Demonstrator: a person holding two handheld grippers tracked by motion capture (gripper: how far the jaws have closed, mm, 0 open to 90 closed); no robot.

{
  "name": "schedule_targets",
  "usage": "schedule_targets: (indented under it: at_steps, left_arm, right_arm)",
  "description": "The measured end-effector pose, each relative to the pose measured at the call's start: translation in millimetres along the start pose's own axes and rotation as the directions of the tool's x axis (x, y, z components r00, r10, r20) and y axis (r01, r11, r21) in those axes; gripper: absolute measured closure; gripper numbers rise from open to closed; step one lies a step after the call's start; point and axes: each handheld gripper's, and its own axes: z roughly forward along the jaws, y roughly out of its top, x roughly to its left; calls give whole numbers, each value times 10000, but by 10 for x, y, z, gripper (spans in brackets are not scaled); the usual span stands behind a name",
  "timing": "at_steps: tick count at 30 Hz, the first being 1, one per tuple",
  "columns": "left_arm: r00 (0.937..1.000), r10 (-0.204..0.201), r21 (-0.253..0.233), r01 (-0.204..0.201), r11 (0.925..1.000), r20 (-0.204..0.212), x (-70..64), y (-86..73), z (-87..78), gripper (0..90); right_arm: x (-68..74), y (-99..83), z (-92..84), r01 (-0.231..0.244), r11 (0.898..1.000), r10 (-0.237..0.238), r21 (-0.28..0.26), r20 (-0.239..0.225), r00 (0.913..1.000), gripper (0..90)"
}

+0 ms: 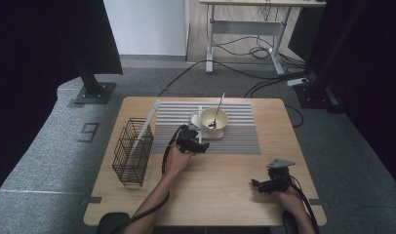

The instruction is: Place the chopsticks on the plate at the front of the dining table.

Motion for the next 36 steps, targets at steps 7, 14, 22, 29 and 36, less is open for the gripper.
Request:
schedule_targets:
  at_steps: [7,14,22,29,36]
  left_arm:
    - [9976,670,8,-670,9978,201,-143,-98,-42,0]
    - [9948,780,-228,-767,9968,649,-317,-248,-79,0]
    - [9892,1175,-236,-1159,9930,871,-491,-325,-62,0]
    - [9869,1207,-43,-1209,9927,1072,-527,-399,20,0]
    - [9860,1212,180,-1240,9921,1142,-490,-435,106,0]
  right_arm:
    - [0,0,0,1,10000,-1,0,0,10000,0]
    - [0,0,0,1,10000,-1,1,0,10000,0]
    - [0,0,0,1,10000,-1,-3,3,10000,0]
    - [0,0,0,1,10000,-1,-1,0,10000,0]
    - [0,0,0,1,10000,-1,1,0,10000,0]
